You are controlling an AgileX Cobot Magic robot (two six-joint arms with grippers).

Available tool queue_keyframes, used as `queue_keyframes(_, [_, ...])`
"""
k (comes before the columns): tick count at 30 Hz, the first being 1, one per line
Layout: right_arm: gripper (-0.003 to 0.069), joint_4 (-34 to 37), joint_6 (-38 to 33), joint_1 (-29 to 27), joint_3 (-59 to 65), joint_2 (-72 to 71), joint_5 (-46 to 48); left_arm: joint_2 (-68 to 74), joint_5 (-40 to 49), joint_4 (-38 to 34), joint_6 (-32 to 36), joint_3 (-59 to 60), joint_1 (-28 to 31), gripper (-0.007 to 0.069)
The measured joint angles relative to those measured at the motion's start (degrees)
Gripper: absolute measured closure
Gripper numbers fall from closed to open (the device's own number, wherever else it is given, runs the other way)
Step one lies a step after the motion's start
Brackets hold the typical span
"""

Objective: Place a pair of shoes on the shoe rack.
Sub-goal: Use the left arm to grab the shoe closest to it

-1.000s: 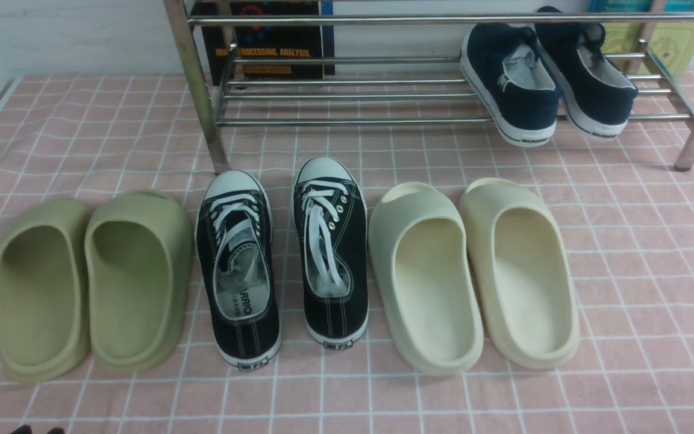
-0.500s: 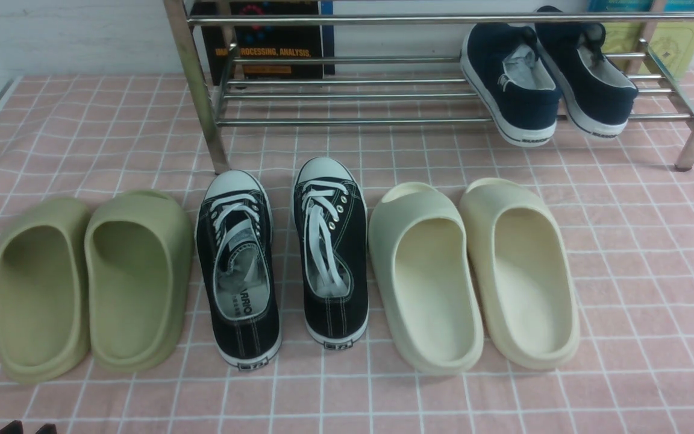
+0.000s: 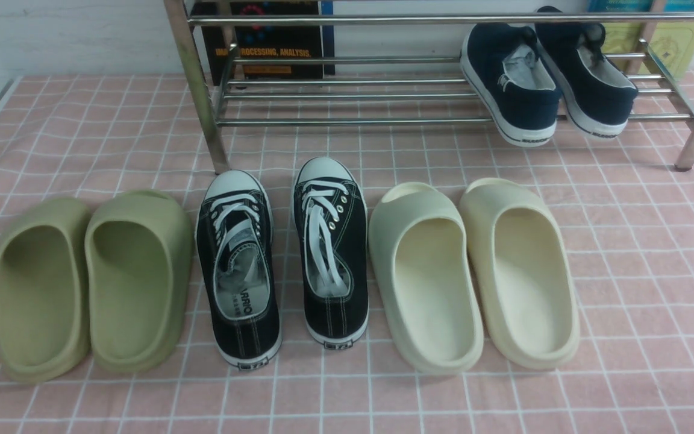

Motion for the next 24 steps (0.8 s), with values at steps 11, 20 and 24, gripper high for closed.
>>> queue_keyframes(11, [0.0427,0.0,0.0,0.0,0.0,0.0,0.0,0.0,-12.6,-1.8,-10.3,-3.7,0.0,0.0406])
queue_keyframes(20, [0.0421,0.0,0.0,0.0,0.0,0.0,0.0,7.9,26.4,-1.8,-6.3,-32.9,0.0,0.0611])
queue_keyframes(24, [0.0421,0.0,0.0,0.0,0.0,0.0,0.0,20.6,41.1,-1.8,-3.8,-41.7,0.0,0.0622])
